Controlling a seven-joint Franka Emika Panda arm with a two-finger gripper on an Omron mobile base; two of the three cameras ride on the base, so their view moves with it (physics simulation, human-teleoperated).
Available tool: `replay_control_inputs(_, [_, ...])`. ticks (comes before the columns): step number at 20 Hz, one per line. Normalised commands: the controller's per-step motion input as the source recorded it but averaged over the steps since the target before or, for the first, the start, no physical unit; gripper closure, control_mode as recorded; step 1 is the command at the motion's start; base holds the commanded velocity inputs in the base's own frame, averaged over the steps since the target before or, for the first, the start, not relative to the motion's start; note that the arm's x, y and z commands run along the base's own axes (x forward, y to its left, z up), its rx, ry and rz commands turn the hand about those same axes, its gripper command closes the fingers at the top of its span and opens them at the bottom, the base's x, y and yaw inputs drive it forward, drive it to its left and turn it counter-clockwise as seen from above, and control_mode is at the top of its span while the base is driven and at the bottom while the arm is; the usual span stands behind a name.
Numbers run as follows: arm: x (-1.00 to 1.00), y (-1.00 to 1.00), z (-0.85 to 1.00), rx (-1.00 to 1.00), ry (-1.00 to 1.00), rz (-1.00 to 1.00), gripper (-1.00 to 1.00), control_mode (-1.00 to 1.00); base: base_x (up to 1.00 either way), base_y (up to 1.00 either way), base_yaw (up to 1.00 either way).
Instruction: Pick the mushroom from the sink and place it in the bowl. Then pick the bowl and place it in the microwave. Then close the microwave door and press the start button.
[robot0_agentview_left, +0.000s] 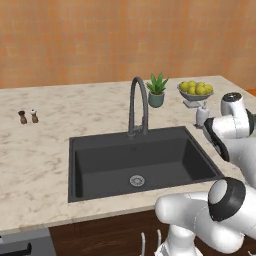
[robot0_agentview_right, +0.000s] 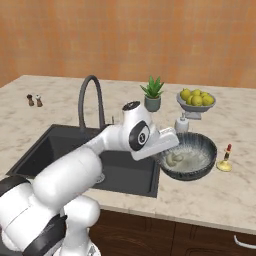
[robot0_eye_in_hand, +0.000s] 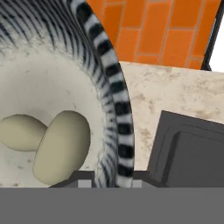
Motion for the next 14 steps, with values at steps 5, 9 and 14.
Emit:
replay_control_inputs(5, [-0.05,0.51,1.0,0.05,0.18,0.18,1.0,-1.0,0.0,0.0,0.0])
replay_control_inputs(9, [-0.06,0.47,1.0,0.09,0.04,0.03,1.0,-1.0,0.0,0.0,0.0])
replay_control_inputs(14, [-0.28,0.22,1.0,0.12,0.0,-0.09,1.0,-1.0,0.0,0.0,0.0])
